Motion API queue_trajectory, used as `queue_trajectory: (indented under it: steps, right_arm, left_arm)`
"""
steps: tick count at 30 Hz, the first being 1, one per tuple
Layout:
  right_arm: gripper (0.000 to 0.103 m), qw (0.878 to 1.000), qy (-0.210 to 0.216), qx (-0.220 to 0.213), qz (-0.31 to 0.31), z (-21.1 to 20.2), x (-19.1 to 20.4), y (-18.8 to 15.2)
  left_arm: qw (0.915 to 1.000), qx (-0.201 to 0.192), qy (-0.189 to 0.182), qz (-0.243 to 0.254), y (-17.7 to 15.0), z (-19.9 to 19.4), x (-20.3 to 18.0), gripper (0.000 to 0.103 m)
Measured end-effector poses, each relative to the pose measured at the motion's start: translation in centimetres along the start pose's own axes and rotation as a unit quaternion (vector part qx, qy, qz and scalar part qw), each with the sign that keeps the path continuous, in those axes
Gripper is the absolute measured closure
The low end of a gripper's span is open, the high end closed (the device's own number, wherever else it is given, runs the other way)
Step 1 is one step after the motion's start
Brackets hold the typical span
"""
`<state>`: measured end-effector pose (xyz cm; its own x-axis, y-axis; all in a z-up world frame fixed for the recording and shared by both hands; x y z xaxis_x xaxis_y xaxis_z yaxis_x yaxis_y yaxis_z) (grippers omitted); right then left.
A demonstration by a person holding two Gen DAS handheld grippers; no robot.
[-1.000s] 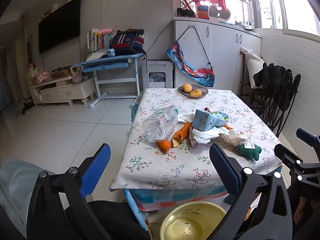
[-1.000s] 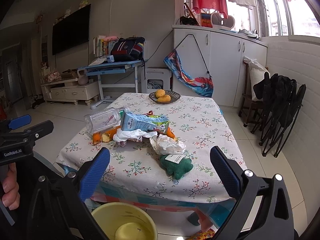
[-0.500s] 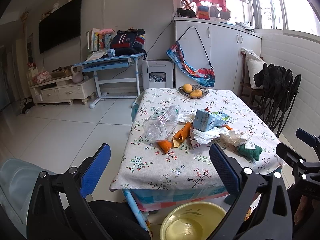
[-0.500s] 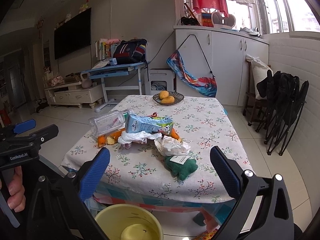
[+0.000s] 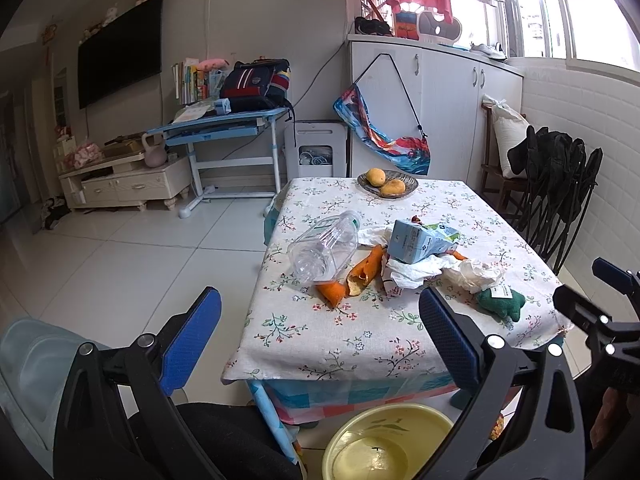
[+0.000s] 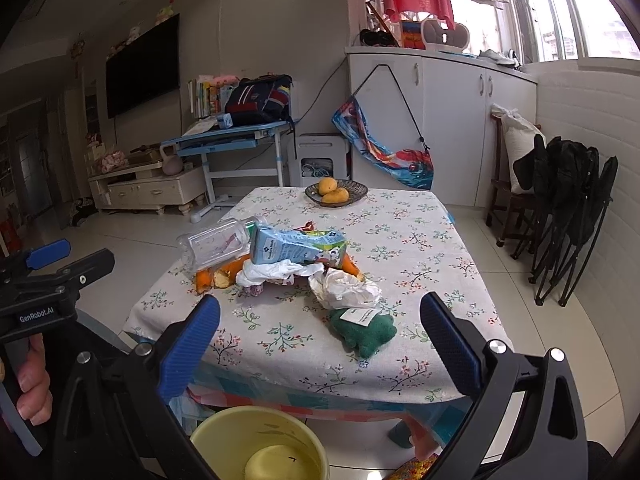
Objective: Collect trash
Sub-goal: 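Close the right tool on the green plush toy while the left tool reaches toward the blue carton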
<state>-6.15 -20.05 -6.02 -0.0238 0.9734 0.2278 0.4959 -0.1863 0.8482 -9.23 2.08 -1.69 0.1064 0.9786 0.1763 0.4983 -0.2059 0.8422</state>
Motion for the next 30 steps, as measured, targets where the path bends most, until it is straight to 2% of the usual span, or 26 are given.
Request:
queue_trajectory:
  steps: [5,12,19,22,24,30]
  right_arm:
    - [0.007,1.0,-0.013,0.016,0.006,0.8,-1.2,0.2]
    - [0.007,0.998,-0.023,0.05,0.019,2.3,-2.9,-0.2]
    - [0.007,0.994,-0.034,0.097,0.035,5.6,-4.6,0.0]
    - [0.01,0.99,-0.034,0.124,0.05,7.3,-5.3,-0.4]
    - [0.017,0.987,-0.033,0.143,0.06,8.4,-5.6,-0.7]
    - [0.021,0.982,-0.041,0.171,0.064,10.3,-5.9,-1.2]
  left_arm:
    - [0.9999,0.003,-0.009,0.004,0.5,0.5,0.3,0.007]
    - [0.9994,0.031,-0.017,-0.003,0.3,2.8,0.9,0.007]
    - [0.9986,0.048,-0.018,0.005,0.7,5.2,0.3,0.007]
    - [0.9982,0.055,-0.025,0.006,0.9,6.2,0.1,0.007]
    - [0.9978,0.06,-0.027,0.007,0.9,6.8,0.0,0.007]
    - [0.9972,0.061,-0.041,-0.013,1.2,8.2,0.7,0.007]
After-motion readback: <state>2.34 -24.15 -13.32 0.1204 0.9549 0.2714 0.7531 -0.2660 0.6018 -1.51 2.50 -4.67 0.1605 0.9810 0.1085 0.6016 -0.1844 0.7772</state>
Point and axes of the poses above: each gripper's, at about its wrist camera, not at the fingertips, and z roughly the way its jaws point, x to its left, y to its top, the point moved 1 cm from there along z, roughly the way its jaws point, and after that the axes turned 10 degrees about z, right-handed, at the moved point
